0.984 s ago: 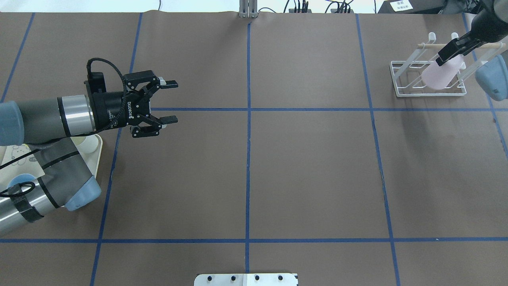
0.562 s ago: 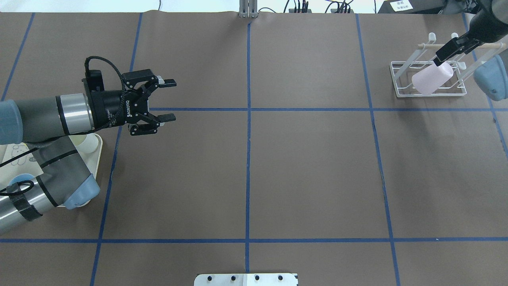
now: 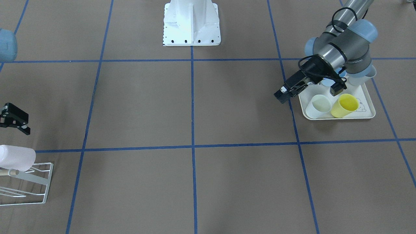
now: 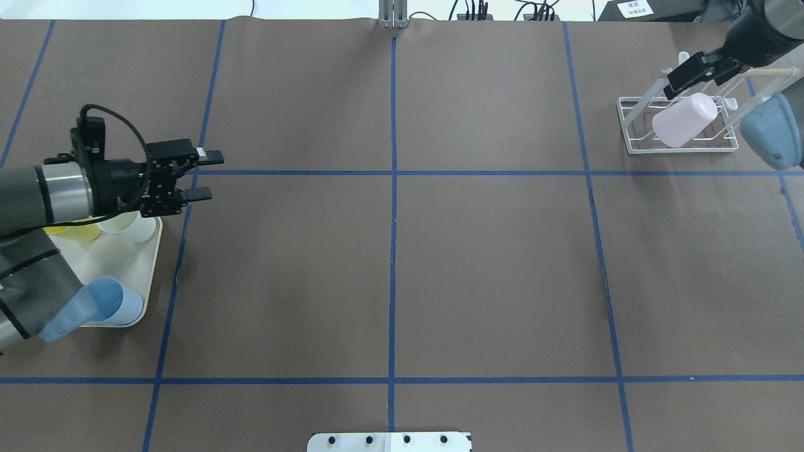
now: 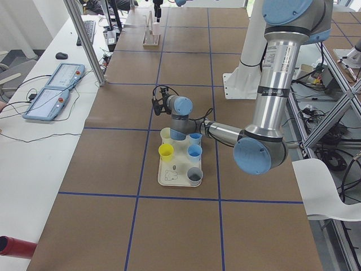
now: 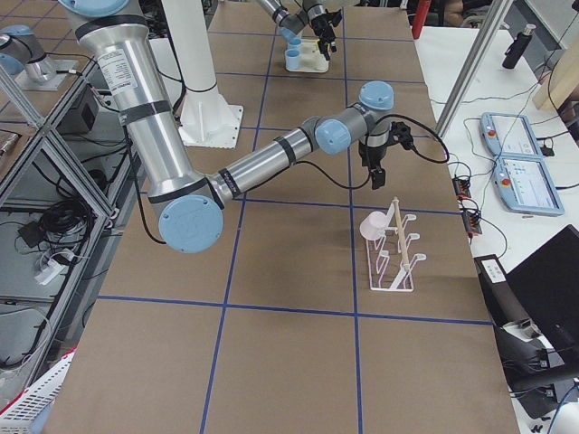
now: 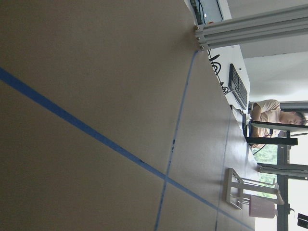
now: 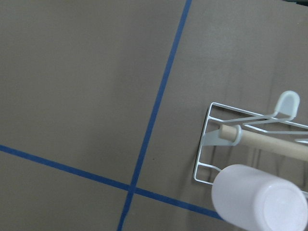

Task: Transfer IKEA cup to right arm and place on rack

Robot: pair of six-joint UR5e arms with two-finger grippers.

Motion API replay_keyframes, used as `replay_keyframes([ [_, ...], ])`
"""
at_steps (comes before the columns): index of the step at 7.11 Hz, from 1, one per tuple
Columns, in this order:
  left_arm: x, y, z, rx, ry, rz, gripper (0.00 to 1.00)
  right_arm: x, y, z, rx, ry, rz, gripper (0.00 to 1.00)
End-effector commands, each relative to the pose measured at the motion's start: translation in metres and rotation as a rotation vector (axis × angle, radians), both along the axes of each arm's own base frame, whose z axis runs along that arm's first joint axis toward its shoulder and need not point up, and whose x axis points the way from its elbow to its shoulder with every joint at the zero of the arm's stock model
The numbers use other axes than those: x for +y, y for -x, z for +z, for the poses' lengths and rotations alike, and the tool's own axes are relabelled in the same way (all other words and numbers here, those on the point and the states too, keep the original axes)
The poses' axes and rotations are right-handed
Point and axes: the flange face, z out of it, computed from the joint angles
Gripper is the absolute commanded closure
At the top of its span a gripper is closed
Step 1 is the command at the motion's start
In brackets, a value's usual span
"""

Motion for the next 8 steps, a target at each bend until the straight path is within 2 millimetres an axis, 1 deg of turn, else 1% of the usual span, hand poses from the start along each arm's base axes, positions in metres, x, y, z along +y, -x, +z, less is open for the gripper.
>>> replay_keyframes([
  [1,-0.041,0.118,0.018,-0.127,-0.052,-0.035,0.0,0.02,0.029,-0.023,-0.042,0.027,0.013,0.02],
  [2,-0.04,0.158,0.047,-0.224,-0.065,-0.068,0.0,0.023,0.039,-0.026,-0.067,0.029,0.025,0.02],
  [3,-0.013,0.188,0.103,-0.394,-0.153,-0.062,0.0,0.029,0.053,-0.028,-0.095,0.052,0.043,0.01],
  [4,0.002,0.212,0.138,-0.544,-0.189,-0.038,0.0,0.036,0.064,-0.023,-0.107,0.048,0.035,0.01],
  [5,0.028,0.224,0.176,-0.648,-0.216,0.016,0.0,0.038,0.07,-0.025,-0.113,0.041,0.025,0.01],
  [6,0.06,0.23,0.202,-0.701,-0.217,0.066,0.0,0.041,0.076,-0.024,-0.112,0.042,0.014,0.01],
  [7,0.094,0.235,0.218,-0.706,-0.182,0.105,0.0,0.041,0.078,-0.025,-0.114,0.041,0.01,0.01],
  [8,0.129,0.238,0.238,-0.721,-0.135,0.148,0.0,0.042,0.081,-0.024,-0.112,0.044,0.005,0.01],
])
